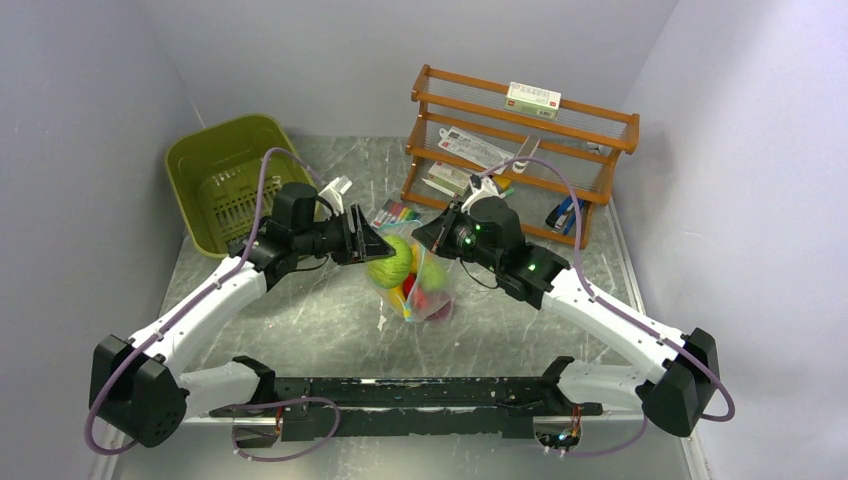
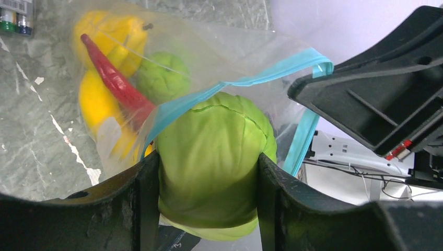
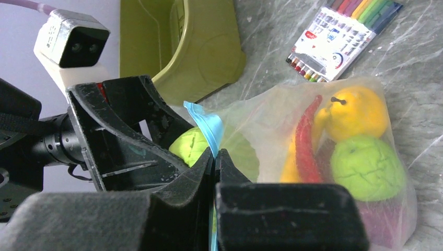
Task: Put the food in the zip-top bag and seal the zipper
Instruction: Place the fake vegetable in the zipper food storage bag.
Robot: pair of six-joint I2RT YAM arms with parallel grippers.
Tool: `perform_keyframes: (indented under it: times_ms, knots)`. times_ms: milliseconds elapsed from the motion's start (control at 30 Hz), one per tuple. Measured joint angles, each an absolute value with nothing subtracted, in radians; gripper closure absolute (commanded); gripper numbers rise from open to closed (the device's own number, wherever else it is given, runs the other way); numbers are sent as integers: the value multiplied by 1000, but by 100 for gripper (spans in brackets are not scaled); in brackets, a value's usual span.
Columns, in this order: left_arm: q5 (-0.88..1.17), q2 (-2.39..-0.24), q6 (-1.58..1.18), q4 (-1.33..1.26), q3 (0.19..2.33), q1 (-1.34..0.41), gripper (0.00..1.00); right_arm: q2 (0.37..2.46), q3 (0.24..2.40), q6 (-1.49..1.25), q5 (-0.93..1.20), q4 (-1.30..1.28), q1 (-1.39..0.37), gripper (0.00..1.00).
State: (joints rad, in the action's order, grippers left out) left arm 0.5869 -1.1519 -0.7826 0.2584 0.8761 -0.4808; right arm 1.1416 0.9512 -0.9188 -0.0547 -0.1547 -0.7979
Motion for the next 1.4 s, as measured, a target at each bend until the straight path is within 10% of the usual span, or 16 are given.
perform_keyframes:
  times_ms: [1400]
  knots:
    - [524, -1159, -785, 281, 925, -530, 0, 1145, 929, -897, -60, -140, -798, 100]
